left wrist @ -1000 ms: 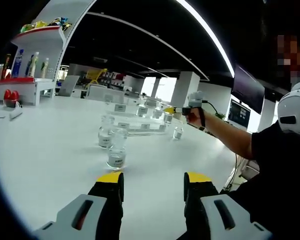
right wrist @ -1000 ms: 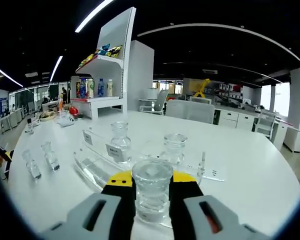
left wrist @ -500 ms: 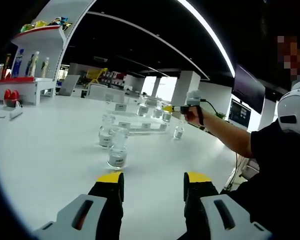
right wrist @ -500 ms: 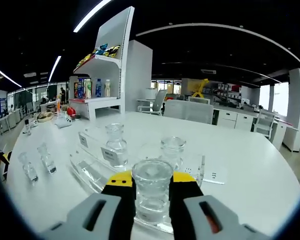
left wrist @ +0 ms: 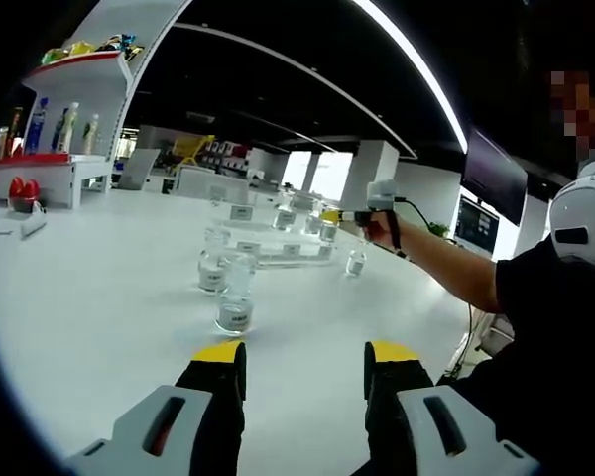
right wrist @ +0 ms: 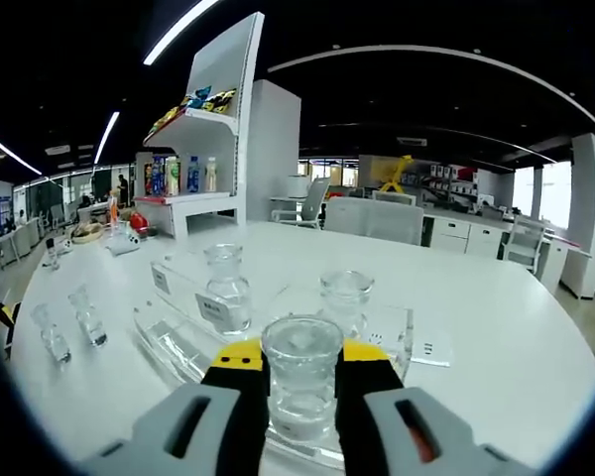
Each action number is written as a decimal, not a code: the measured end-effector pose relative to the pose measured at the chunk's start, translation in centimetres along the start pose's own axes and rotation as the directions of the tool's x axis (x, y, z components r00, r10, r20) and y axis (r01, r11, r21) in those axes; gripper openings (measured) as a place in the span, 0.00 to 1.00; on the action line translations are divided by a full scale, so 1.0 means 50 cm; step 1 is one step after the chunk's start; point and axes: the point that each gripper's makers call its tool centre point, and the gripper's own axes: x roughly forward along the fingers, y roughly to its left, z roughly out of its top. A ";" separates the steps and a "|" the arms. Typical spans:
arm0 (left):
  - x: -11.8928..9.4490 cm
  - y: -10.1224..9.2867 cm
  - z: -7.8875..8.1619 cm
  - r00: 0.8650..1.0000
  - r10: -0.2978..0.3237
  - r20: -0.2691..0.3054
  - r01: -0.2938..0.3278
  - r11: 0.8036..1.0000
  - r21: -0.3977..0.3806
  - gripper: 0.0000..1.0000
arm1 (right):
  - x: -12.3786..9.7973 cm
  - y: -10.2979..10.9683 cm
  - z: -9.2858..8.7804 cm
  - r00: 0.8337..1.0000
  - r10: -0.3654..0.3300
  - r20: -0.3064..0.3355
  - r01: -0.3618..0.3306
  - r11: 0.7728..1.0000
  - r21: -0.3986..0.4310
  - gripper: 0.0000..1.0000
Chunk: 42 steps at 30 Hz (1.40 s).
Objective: Identify the label on the chemical reagent bottle, grasp the chemical reagent bottle, and place it in the designated position on the reagent rack
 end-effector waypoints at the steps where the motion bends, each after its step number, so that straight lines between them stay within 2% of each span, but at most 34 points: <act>1: 0.000 0.000 0.000 1.000 0.000 -0.001 0.000 1.000 0.000 0.48 | 0.000 0.000 0.000 1.000 -0.001 0.001 0.001 1.000 0.000 0.24; 7: 0.001 0.000 -0.004 1.000 0.002 -0.005 -0.002 1.000 -0.001 0.48 | -0.005 0.004 0.005 1.000 -0.016 0.008 0.016 1.000 -0.007 0.24; 12: 0.002 -0.001 -0.005 1.000 0.001 -0.006 -0.001 1.000 -0.002 0.48 | -0.010 0.020 0.029 0.997 -0.041 0.068 0.045 0.997 -0.063 0.24; 14: 0.002 -0.001 -0.005 1.000 0.002 -0.006 -0.002 1.000 -0.003 0.48 | -0.009 0.027 0.027 0.996 -0.050 0.072 0.056 0.994 -0.093 0.24; 19: -0.001 -0.001 -0.008 1.000 0.002 -0.007 -0.002 1.000 -0.004 0.48 | -0.008 0.033 0.018 0.995 -0.062 0.077 0.070 0.993 -0.098 0.24; 22: -0.002 0.001 -0.008 1.000 0.006 -0.006 -0.006 1.000 -0.006 0.48 | -0.006 0.022 0.012 0.994 -0.085 0.069 0.091 0.992 -0.086 0.24; 30: -0.002 -0.001 -0.007 1.000 0.002 -0.006 -0.002 1.000 -0.004 0.48 | -0.007 0.007 0.011 0.986 -0.139 0.095 0.144 0.989 -0.043 0.24; 42: -0.001 -0.006 -0.007 1.000 -0.002 -0.006 0.002 1.000 -0.003 0.48 | -0.004 -0.009 -0.019 0.981 -0.190 0.042 0.190 0.982 0.001 0.24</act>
